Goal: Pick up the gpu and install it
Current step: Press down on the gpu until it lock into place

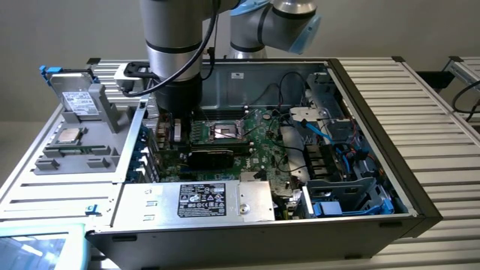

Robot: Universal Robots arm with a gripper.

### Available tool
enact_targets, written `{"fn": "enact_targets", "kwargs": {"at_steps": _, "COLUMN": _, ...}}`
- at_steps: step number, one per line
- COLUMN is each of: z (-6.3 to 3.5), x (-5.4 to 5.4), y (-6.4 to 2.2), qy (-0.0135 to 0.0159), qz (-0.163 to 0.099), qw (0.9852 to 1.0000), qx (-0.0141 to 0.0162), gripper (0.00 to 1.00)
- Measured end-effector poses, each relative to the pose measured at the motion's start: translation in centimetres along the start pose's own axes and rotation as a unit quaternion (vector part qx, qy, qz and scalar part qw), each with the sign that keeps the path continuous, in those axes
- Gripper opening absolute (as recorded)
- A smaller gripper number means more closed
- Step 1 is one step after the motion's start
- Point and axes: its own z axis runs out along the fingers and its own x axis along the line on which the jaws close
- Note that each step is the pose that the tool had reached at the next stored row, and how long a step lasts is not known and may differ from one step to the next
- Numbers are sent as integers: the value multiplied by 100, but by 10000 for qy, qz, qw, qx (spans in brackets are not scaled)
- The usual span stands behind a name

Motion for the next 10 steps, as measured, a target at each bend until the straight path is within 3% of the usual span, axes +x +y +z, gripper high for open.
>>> {"fn": "enact_targets", "kwargs": {"at_steps": 10, "z": 1, "x": 0, "y": 1, "qy": 0, "qz": 1, "qw": 10000, "qx": -2, "gripper": 12}}
